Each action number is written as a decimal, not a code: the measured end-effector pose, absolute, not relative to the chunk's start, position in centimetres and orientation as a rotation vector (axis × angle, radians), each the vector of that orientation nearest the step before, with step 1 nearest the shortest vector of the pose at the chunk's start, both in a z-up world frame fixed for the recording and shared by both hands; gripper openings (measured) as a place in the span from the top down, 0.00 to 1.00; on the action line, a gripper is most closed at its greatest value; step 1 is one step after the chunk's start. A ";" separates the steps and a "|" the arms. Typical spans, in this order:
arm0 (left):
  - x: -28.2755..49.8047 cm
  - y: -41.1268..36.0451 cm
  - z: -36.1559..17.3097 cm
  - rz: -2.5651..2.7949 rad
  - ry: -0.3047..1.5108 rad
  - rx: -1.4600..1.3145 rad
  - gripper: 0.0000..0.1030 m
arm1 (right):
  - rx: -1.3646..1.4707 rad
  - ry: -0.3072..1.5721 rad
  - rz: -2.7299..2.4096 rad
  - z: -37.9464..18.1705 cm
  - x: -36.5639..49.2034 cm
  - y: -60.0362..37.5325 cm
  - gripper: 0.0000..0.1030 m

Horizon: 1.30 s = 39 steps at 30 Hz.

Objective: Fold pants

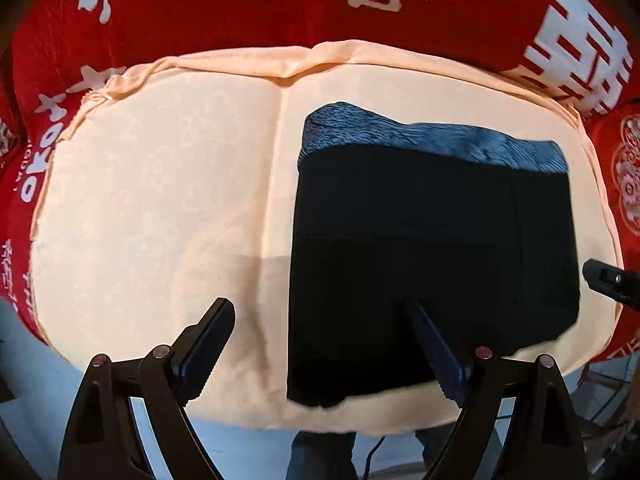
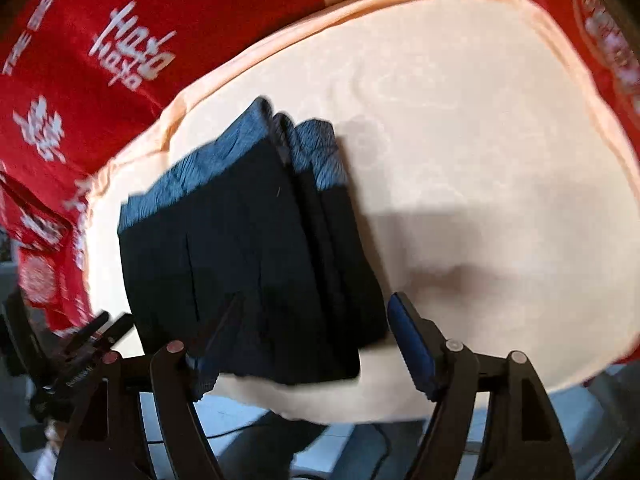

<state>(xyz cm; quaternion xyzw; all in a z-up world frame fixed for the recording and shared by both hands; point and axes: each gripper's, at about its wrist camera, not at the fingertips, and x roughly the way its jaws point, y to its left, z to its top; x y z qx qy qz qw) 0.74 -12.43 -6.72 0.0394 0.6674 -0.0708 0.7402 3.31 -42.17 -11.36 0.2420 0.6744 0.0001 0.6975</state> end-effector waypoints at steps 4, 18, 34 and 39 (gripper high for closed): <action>-0.3 -13.2 -5.2 -0.166 1.465 0.111 0.00 | 0.419 1.506 -0.016 -9.2 1.4 -40.2 0.18; -3.5 -13.6 -2.3 -0.160 1.471 0.171 0.00 | 0.226 1.433 -0.073 -4.1 -1.6 -35.2 0.06; -5.3 -13.5 0.0 -0.169 1.467 0.196 0.00 | 0.130 1.494 -0.157 -2.6 -2.4 -33.5 0.06; -5.4 -13.7 0.5 -0.176 1.463 0.204 0.00 | 0.128 1.499 -0.173 -2.4 -2.7 -33.6 0.06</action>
